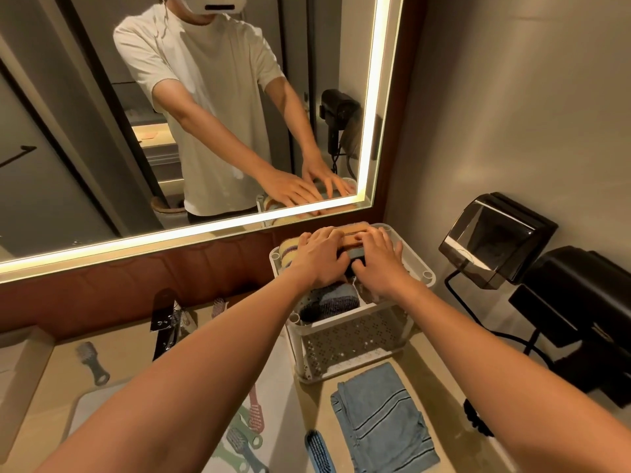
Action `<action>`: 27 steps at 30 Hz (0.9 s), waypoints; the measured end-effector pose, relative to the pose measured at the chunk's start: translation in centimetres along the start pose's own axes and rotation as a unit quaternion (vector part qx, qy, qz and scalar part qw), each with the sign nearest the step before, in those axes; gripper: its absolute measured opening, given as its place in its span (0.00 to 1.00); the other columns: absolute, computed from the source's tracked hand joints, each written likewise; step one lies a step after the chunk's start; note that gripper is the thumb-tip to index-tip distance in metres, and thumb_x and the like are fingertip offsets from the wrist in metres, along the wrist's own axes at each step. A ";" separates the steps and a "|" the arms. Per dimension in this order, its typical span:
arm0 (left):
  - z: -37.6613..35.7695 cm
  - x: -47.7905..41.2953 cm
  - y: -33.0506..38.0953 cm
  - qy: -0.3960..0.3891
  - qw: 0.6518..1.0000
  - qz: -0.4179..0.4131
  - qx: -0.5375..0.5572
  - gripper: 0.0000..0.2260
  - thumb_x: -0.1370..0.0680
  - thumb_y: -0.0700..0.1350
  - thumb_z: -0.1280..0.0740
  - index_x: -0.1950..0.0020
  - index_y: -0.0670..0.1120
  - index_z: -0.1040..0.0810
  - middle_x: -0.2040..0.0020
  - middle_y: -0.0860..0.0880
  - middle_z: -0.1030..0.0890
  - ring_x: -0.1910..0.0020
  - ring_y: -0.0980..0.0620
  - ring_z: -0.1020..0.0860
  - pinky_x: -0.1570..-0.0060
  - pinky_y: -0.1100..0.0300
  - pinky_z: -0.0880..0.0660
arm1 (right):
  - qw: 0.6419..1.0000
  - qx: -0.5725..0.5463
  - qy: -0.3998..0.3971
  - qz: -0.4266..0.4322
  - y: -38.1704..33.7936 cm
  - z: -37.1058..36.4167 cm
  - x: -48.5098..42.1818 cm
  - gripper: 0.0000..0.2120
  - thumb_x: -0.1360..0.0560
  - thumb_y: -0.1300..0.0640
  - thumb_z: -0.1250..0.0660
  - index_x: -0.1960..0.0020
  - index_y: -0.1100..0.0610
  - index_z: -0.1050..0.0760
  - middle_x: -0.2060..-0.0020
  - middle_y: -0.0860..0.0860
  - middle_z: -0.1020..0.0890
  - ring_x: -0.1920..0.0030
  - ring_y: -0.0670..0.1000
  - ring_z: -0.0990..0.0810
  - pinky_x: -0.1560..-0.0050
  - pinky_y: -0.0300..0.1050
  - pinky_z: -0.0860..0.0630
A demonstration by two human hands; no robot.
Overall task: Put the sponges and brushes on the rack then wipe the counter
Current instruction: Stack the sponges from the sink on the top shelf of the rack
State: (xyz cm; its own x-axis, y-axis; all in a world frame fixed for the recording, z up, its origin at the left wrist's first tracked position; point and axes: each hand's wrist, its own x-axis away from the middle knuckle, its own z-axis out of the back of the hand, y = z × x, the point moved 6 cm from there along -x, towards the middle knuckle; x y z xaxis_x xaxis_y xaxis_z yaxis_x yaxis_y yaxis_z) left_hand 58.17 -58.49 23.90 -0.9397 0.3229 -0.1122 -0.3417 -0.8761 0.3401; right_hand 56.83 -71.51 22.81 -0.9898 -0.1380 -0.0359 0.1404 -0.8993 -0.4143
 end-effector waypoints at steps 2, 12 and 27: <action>0.5 1.1 -0.9 0.003 1.000 0.005 0.000 0.24 0.18 0.54 0.42 0.24 0.47 0.32 0.22 0.46 0.34 0.22 0.46 0.38 0.24 0.46 0.47 | 1.000 0.009 0.014 0.015 -1.0 0.3 0.5 0.27 0.19 0.54 0.42 0.22 0.55 0.42 0.20 0.55 0.46 0.19 0.56 0.55 0.22 0.65 0.62; 3.5 7.9 -8.0 0.034 0.997 0.066 -0.024 0.25 0.17 0.56 0.43 0.21 0.49 0.36 0.19 0.47 0.38 0.20 0.48 0.44 0.22 0.45 0.49 | 0.992 -0.021 0.007 0.123 -11.2 -1.7 3.0 0.24 0.17 0.53 0.43 0.22 0.55 0.40 0.21 0.55 0.41 0.20 0.55 0.48 0.21 0.61 0.54; 4.1 18.1 -19.1 0.040 0.989 0.143 -0.003 0.25 0.19 0.50 0.37 0.22 0.46 0.34 0.21 0.46 0.35 0.21 0.48 0.38 0.22 0.49 0.39 | 0.979 -0.041 -0.041 0.196 -22.7 -10.1 4.6 0.24 0.19 0.57 0.40 0.24 0.56 0.35 0.24 0.54 0.33 0.24 0.54 0.37 0.22 0.54 0.42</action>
State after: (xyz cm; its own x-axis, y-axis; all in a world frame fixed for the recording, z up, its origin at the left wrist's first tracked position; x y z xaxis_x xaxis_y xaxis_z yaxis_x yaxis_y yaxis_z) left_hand 47.73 -34.45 19.23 -0.9957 0.0332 -0.0868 -0.0626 -0.9296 0.3633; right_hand 48.84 -47.53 22.86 -0.8542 -0.5019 -0.1358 0.5040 -0.7347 -0.4542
